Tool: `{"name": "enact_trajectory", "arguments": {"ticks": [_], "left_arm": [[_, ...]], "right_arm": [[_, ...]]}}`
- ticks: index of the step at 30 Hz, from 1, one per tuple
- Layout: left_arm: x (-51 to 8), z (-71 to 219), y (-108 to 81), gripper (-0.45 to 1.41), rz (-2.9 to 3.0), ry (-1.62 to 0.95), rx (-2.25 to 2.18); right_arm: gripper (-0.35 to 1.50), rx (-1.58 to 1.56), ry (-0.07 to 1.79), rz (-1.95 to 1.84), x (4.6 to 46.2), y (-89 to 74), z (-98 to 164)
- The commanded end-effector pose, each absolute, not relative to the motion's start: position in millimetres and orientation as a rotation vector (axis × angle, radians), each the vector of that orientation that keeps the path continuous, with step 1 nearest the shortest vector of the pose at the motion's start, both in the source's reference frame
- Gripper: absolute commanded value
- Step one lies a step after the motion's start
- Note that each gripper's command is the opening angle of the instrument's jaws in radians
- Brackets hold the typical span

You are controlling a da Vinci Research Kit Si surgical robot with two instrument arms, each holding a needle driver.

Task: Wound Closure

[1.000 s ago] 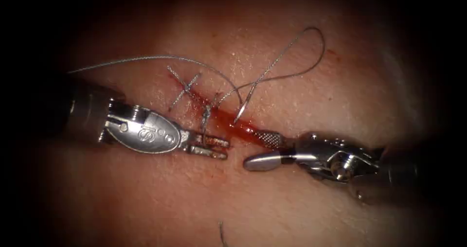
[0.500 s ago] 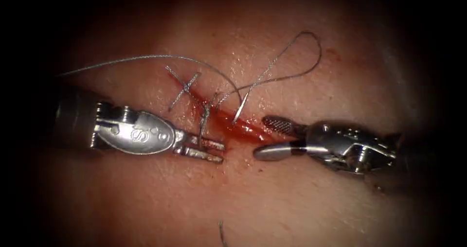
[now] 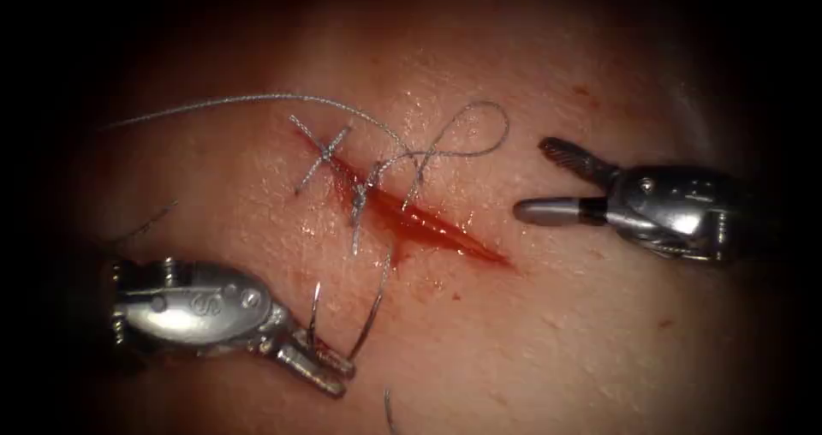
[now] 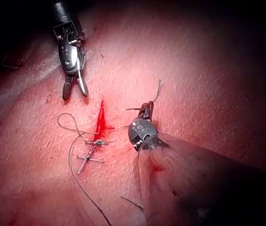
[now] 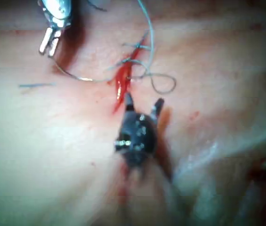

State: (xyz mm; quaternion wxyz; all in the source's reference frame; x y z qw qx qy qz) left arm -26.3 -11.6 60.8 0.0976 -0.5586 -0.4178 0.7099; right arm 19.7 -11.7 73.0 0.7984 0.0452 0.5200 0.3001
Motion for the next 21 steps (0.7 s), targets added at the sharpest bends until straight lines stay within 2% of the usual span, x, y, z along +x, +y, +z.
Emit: {"name": "enact_trajectory", "arguments": {"ticks": [1,7,10,12,13,21], "left_arm": [[-26.6,61,-11.9,-0.45,2.094,-1.242,-1.66],[-25.7,55,-9.5,-0.45,2.106,-1.136,-1.741],[-25.5,52,-7.6,-0.45,2.128,-1.02,-1.796],[-25.5,50,-6.2,-0.45,2.158,-0.919,-1.835],[-25.5,49,-5.4,-0.45,2.177,-0.864,-1.855],[-24.5,43,0.6,-0.45,2.16,-0.462,-2.002]], "right_arm": [[1.26,0.095,1.113,0.643,20.1,-12.7,73],[1.25,0.08,1.106,0.626,20.0,-14.1,73],[1.11,0.078,1.105,0.618,20.3,-15.3,73],[0.93,0.09,1.114,0.604,20.6,-16.2,72],[0.9,0.092,1.115,0.603,20.8,-16.5,72],[0.91,0.009,1.111,0.493,23.6,-18.5,69]]}}
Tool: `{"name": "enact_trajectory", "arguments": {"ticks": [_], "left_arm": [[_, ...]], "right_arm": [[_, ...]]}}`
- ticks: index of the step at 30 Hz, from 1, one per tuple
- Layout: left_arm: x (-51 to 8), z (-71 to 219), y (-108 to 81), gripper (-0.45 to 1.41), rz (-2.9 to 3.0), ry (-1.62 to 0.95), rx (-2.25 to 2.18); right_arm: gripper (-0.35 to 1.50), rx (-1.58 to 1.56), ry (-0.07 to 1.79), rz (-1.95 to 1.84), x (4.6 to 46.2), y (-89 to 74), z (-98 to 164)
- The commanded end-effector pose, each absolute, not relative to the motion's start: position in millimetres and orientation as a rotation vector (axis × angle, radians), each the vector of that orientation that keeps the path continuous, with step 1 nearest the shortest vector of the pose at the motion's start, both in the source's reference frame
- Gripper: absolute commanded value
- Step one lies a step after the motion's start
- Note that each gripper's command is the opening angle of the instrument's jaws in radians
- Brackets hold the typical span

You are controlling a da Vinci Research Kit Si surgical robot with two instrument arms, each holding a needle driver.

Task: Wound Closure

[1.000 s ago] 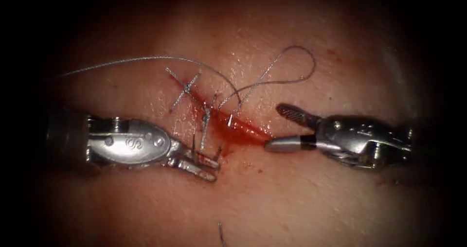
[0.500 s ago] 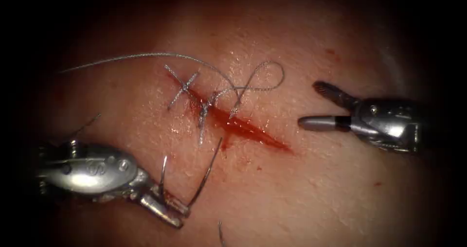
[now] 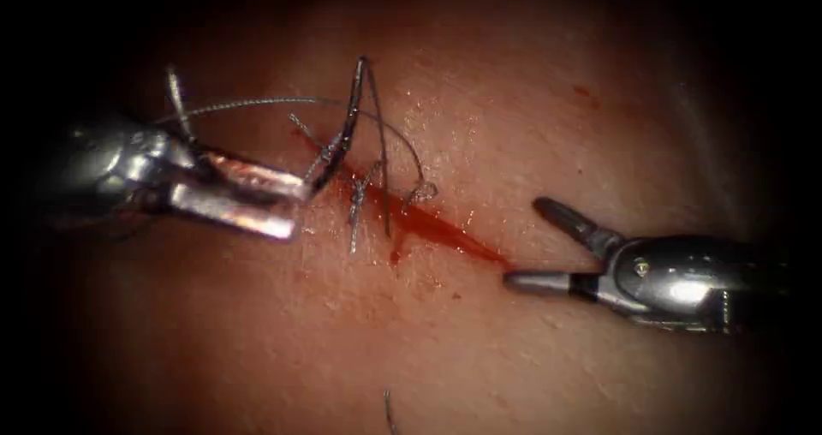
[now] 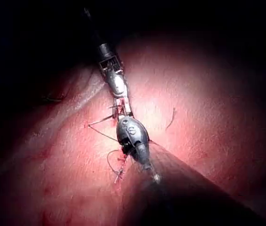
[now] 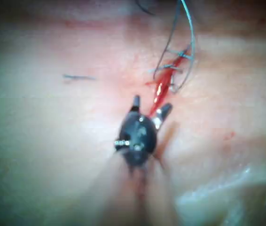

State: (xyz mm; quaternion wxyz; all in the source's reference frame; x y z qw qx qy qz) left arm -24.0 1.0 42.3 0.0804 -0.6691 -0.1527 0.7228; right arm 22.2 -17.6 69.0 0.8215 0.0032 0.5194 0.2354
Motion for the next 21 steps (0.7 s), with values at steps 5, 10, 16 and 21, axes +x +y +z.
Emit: {"name": "enact_trajectory", "arguments": {"ticks": [5,10,16,21], "left_arm": [[-22.9,38.9,4.5,-0.45,2.129,-0.215,-2.051],[-21.9,37.3,5.5,-0.45,2.121,-0.134,-2.032],[-22.2,39.8,3.0,-0.45,2.155,-0.094,-2.023],[-21.5,40.9,2.4,-0.45,2.169,-0.081,-2.029]], "right_arm": [[0.98,-0.02,1.109,0.465,26.2,-19.0,68.7],[0.96,-0.048,1.103,0.453,28.2,-18.8,68.8],[0.91,-0.074,1.09,0.457,30.6,-18.0,70.1],[0.91,-0.075,1.073,0.449,32.4,-17.6,72.1]]}}
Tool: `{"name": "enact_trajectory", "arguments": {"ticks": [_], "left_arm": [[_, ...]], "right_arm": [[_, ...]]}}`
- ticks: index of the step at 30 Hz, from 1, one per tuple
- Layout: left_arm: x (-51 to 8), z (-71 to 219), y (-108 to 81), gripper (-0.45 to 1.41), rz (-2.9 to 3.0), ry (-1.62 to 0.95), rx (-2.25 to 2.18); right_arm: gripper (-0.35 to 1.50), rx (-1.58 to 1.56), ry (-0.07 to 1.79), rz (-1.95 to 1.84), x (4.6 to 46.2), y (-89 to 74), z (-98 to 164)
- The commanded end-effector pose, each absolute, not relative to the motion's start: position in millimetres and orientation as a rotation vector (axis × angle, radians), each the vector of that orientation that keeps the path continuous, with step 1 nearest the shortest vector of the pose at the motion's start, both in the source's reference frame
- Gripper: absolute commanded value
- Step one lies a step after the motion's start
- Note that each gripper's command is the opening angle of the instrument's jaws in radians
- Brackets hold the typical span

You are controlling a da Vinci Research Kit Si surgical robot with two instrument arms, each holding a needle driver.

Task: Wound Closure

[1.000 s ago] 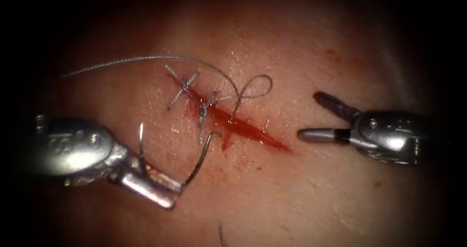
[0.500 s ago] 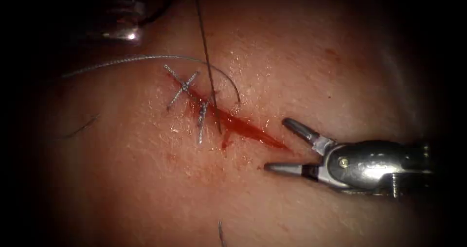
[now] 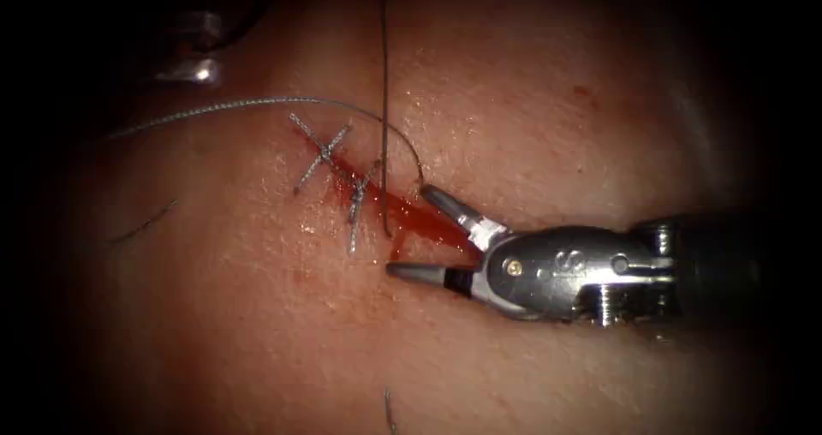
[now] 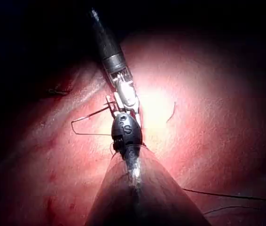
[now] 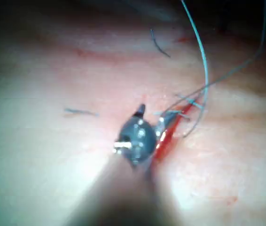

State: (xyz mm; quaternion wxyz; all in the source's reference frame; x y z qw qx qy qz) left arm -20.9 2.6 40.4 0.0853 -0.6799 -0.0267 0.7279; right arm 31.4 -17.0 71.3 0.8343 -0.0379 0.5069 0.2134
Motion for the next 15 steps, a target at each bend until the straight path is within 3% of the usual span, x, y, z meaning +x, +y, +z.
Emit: {"name": "enact_trajectory", "arguments": {"ticks": [1,5,8,9,10,15], "left_arm": [[-21.3,41.0,2.4,-0.45,2.17,-0.08,-2.027],[-21.2,40.8,2.2,-0.45,2.173,-0.076,-2.018],[-21.5,40.7,2.2,-0.45,2.171,-0.077,-2.021],[-21.6,40.8,2.2,-0.45,2.167,-0.083,-2.02],[-21.6,40.8,2.2,-0.45,2.167,-0.083,-2.02],[-21.6,41.0,1.8,-0.45,2.167,-0.086,-2.018]], "right_arm": [[0.91,-0.071,1.068,0.443,32.7,-17.6,72.5],[0.88,-0.068,1.062,0.426,34.1,-18.0,74.3],[0.69,-0.065,1.063,0.422,34.6,-17.9,74.7],[-0.03,-0.066,1.074,0.379,34.6,-17.7,74.8],[-0.35,-0.06,1.081,0.36,34.6,-17.7,74.9],[-0.35,-0.048,1.068,0.332,33.4,-17.6,75.1]]}}
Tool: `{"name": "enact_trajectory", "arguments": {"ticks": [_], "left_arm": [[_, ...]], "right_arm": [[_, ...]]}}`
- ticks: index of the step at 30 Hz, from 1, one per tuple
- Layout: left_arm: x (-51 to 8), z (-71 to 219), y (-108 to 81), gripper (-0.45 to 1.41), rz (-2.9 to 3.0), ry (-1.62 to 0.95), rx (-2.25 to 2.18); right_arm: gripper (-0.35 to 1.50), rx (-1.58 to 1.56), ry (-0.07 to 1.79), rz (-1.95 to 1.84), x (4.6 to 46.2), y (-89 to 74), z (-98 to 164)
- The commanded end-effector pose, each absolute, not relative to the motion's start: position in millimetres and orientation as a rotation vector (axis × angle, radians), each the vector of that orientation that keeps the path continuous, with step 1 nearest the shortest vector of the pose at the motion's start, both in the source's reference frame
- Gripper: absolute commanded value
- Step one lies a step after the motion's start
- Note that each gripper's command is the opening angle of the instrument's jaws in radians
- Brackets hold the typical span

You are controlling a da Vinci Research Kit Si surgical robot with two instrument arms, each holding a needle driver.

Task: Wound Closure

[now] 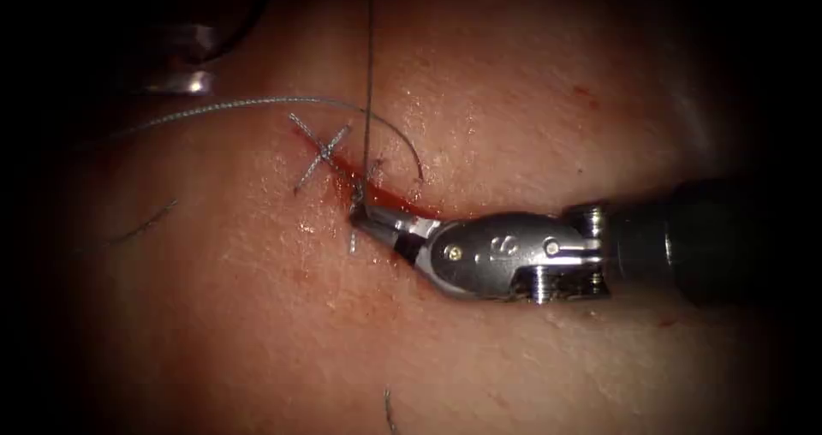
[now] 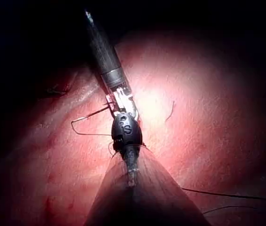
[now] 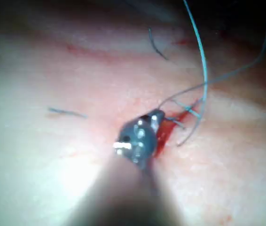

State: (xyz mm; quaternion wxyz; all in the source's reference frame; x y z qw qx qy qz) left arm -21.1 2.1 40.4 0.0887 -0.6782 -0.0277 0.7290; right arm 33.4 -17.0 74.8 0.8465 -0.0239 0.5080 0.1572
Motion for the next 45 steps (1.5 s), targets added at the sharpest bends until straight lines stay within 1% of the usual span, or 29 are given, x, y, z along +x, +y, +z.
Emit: {"name": "enact_trajectory", "arguments": {"ticks": [1,8,13,18,28,31,32,33,34,35,37,40,45], "left_arm": [[-21.6,41,1.7,-0.45,2.165,-0.09,-2.015],[-21.4,43,-2.0,-0.45,2.17,-0.107,-2.022],[-21.1,44,-3.9,-0.45,2.18,-0.096,-2.029],[-20.1,44,-5.0,-0.45,2.184,-0.102,-2.034],[-19.1,43,-4.5,-0.45,2.18,-0.112,-2.029],[-19.0,43,-4.4,-0.45,2.182,-0.108,-2.023],[-18.9,43,-4.3,-0.45,2.183,-0.107,-2.02],[-18.6,43,-4.0,-0.45,2.185,-0.103,-2.012],[-18.3,43,-3.8,-0.45,2.186,-0.1,-2.003],[-18.0,43,-3.6,-0.45,2.186,-0.102,-2.001],[-17.0,43,-2.8,-0.45,2.189,-0.099,-1.982],[-15.6,43,-1.7,-0.45,2.179,-0.097,-1.955],[-13.4,43,-0.5,-0.45,2.172,-0.064,-1.921]], "right_arm": [[-0.35,-0.05,1.067,0.331,33.0,-17.8,75],[-0.35,-0.031,1.08,0.321,29.3,-21.4,69],[-0.35,-0.006,1.103,0.318,29.0,-23.5,65],[-0.35,0.029,1.133,0.308,30.8,-25.8,59],[-0.35,0.115,1.233,0.276,35.9,-28.0,49],[-0.35,0.124,1.241,0.271,36.5,-27.7,49],[0.02,0.122,1.243,0.273,36.4,-27.5,49],[0.59,0.117,1.253,0.277,35.9,-27.0,50],[0.91,0.102,1.258,0.288,35.4,-26.6,50],[1.08,0.091,1.259,0.296,34.9,-26.3,51],[1.2,0.069,1.252,0.313,33.5,-25.7,52],[1.2,0.049,1.236,0.322,31.3,-24.7,53],[1.2,-0.022,1.182,0.344,29.2,-22.8,57]]}}
